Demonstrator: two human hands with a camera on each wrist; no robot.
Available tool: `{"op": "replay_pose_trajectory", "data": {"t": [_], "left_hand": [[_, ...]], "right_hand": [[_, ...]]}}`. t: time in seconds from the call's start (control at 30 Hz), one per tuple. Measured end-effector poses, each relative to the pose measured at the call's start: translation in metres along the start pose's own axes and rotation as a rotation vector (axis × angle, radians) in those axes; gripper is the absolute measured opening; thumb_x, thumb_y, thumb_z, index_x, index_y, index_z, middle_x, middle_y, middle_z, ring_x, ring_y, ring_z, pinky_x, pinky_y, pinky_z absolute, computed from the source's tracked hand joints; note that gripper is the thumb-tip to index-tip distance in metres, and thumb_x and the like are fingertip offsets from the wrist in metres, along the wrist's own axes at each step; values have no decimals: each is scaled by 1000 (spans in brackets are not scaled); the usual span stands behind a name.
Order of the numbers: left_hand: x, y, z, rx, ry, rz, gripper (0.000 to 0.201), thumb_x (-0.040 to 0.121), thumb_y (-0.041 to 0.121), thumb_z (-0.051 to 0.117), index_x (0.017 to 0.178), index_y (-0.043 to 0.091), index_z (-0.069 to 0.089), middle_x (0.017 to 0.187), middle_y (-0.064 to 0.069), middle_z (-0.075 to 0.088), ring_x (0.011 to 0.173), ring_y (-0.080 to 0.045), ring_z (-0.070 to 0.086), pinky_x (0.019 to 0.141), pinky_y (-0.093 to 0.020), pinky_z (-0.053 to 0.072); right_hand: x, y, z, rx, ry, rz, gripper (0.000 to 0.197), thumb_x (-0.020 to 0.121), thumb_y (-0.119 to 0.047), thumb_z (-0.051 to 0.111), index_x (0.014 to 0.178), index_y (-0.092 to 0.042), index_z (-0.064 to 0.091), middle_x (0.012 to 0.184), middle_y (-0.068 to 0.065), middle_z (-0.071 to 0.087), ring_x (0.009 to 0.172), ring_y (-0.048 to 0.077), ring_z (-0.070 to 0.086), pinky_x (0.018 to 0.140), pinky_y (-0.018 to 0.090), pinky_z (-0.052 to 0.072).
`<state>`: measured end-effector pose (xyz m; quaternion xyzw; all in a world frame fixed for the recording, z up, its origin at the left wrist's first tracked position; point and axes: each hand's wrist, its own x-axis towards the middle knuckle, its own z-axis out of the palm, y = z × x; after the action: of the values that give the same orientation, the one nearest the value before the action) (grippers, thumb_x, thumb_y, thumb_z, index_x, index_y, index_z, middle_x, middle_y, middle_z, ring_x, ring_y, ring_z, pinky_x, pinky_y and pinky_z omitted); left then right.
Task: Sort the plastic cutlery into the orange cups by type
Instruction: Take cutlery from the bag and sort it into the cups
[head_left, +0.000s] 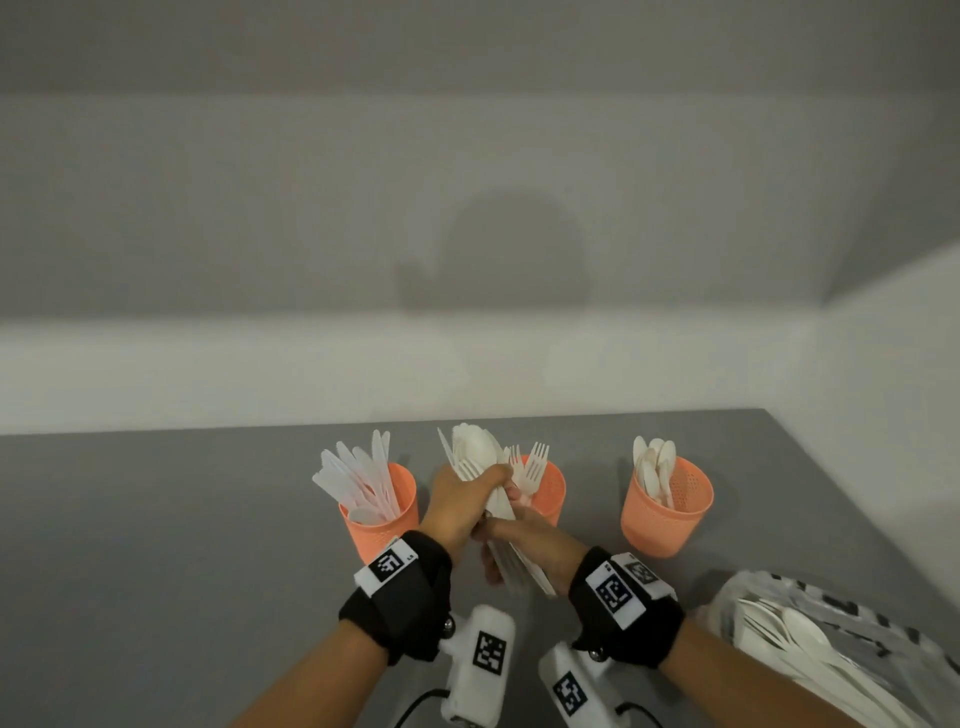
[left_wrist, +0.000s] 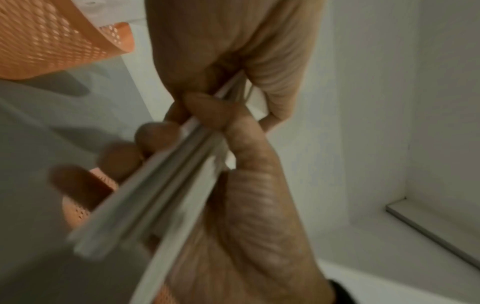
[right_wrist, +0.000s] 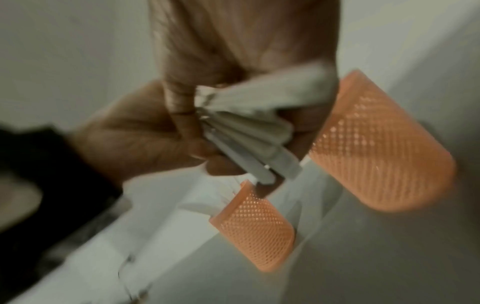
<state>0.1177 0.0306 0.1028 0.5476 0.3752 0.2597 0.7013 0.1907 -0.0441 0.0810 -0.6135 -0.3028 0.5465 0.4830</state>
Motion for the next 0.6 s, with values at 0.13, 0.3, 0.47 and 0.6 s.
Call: {"op": "replay_pose_trajectory", "data": {"t": [0.13,0.3,0.47,0.6], "left_hand": [[0,-4,9,96,153,87,9,83,9,64,76,7,58,70,-12,63,50,-13,59,43,-20,45],[0,3,9,113,-12,43,46,89,46,52,106,5,61,101,-11,69,92,-22,67,82,-32,55],[2,7,-2,197,93,132,31,93,33,51,93,4,60,82,-8,64,64,-15,58,55,-23,44],[7,7,-3,352,109,161,28,94,25,48,74,6,56,72,-12,62,65,-25,58,73,-44,54]], "right_hand": [[1,7,11,-207,173,-194,21,85,0,47,104,-3,56,56,5,50,43,13,48,44,26,43],[-5,13,2,-23,259,-232,14,95,-23,51,106,-16,54,44,-6,41,33,6,32,34,19,27],[-8,14,-8,-37,250,-251,27,91,-28,57,116,-16,53,51,0,48,33,7,35,33,19,30],[-12,18,-10,78,156,-191,29,90,-39,56,109,-19,50,47,-3,45,33,7,37,34,17,33]]}}
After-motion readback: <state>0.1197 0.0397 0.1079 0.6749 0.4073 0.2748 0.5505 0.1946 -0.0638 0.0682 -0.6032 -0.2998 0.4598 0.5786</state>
